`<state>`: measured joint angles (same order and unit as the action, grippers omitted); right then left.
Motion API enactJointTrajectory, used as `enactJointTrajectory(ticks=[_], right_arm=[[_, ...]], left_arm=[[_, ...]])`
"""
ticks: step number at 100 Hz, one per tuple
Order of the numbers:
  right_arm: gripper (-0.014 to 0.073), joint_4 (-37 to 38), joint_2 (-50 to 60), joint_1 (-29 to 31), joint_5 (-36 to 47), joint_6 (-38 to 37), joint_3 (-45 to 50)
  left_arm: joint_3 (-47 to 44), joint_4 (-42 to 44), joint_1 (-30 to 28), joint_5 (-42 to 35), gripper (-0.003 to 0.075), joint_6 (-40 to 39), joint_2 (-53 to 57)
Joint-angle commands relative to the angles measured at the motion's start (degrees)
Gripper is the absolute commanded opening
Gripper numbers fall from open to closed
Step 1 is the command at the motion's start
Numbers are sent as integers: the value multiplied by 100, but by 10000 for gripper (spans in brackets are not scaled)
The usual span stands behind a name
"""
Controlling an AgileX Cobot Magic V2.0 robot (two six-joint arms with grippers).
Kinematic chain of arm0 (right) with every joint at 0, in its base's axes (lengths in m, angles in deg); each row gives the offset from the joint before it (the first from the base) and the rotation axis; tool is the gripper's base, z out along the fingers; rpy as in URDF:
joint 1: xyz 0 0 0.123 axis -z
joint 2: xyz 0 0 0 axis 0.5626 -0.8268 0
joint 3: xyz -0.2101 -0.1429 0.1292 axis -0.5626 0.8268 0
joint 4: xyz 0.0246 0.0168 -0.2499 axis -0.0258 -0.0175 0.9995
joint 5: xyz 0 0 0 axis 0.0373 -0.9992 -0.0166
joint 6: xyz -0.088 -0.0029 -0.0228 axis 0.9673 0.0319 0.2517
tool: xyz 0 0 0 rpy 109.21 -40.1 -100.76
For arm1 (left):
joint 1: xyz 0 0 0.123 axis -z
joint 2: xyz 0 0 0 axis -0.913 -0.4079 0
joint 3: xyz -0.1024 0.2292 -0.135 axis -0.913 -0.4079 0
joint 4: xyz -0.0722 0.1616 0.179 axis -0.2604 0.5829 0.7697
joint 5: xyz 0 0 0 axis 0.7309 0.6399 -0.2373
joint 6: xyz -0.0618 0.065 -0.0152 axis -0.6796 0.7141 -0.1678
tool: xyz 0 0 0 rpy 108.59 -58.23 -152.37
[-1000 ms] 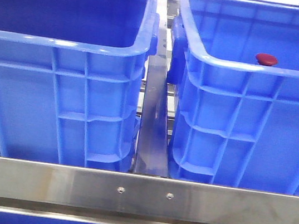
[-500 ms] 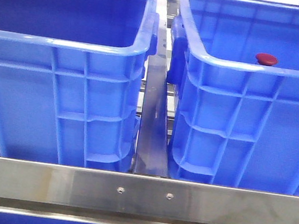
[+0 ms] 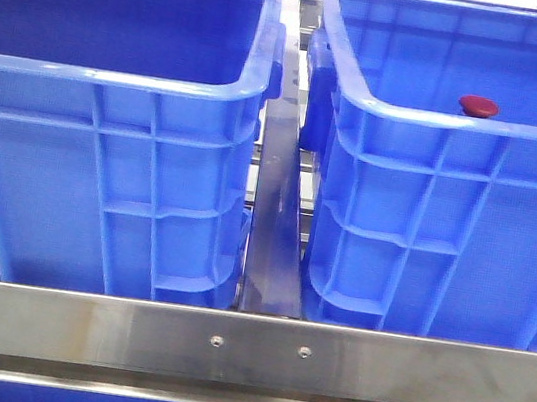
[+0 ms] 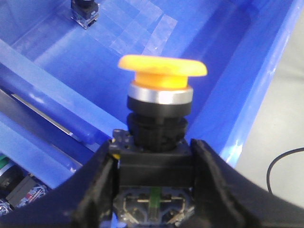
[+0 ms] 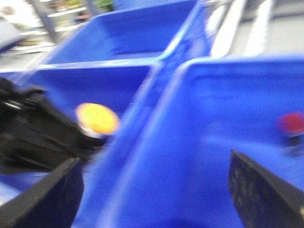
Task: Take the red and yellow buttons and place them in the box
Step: 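Pass the yellow button from the left gripper to the right gripper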
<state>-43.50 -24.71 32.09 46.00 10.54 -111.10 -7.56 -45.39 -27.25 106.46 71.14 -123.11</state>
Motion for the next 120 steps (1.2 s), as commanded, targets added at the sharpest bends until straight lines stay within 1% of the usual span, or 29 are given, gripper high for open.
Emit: enactJointTrajectory(ticks=[1,11,21,30,45,60,75,84,89,94,106,111,115,120], right_arm=[[641,-196,-467,17,-739,-727,-555],[641,-211,-1064,17,-1486,-1271,-999],[641,-508,-1660,17,-2142,-1311,-1310],[641,-897,-2072,12,-2475,-1311,-1517],[641,-1256,-2665,-15,-2659,-1311,-1796],[641,-1256,-3011,-285,-2664,-1311,-2083],[641,-1256,-3255,-558,-2393,-1311,-2225],[641,-1256,-3350,-667,-2376,-1311,-2287],[622,-1256,-3368,-674,-2363,-1281,-2287],[577,-1256,-3368,-674,-2356,-1194,-2287],[385,-1256,-3368,-674,-2356,-1182,-2287],[330,-1256,-3368,-674,-2361,-1182,-2287],[313,-1256,-3368,-674,-2361,-1182,-2287],[312,-1256,-3368,-674,-2361,-1182,-2287]], left_arm=[[159,-195,50,-254,-20,-8,185],[159,-195,50,-231,-20,-8,185],[159,-195,50,-217,-20,-8,185],[159,-195,50,-217,-20,-8,185],[159,-195,50,-217,-20,-8,185],[159,-195,50,-217,-20,-8,185],[159,-195,50,-217,-20,-8,185],[159,-195,50,-217,-20,-8,185],[159,-195,50,-217,-20,-8,185],[159,-195,50,-217,-20,-8,185],[159,-195,50,-217,-20,-8,185],[159,-195,50,-217,-19,-8,185],[159,-195,50,-217,-19,-8,185],[159,-195,50,-217,-17,-8,185]])
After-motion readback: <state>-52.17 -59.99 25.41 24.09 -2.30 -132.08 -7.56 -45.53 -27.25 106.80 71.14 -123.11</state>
